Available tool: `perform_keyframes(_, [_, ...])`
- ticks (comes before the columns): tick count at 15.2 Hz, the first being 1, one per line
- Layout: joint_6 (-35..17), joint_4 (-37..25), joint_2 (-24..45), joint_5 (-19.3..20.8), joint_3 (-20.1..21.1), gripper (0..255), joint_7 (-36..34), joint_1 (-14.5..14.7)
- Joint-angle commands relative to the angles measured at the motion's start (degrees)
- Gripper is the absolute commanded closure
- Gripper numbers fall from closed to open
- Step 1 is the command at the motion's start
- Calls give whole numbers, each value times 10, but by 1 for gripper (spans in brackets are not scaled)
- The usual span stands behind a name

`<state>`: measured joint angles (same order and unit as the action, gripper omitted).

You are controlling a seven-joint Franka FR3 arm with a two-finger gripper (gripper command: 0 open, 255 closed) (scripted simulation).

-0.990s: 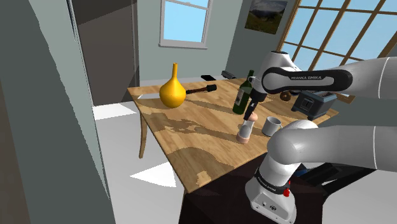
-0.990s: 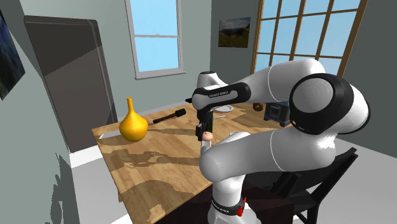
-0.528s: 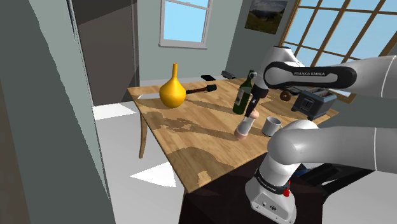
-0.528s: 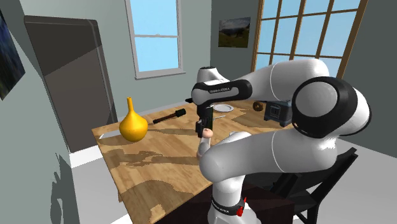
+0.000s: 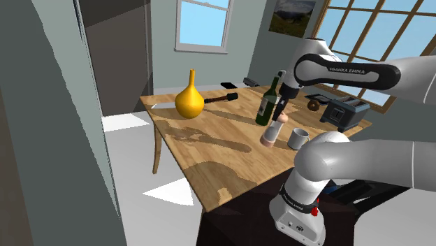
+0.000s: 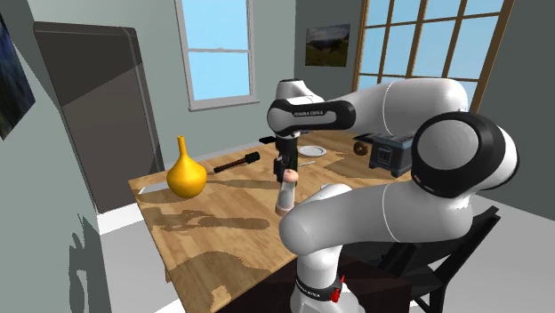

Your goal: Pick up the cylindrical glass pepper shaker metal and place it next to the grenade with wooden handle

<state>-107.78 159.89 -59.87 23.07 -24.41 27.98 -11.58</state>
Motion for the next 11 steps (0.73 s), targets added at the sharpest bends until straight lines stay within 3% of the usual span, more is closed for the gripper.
perform_keyframes(1, [16,-15,-1,-7,7,255,0,4])
perform_keyframes(11, [86,-92,5,-33,32,255,4,17])
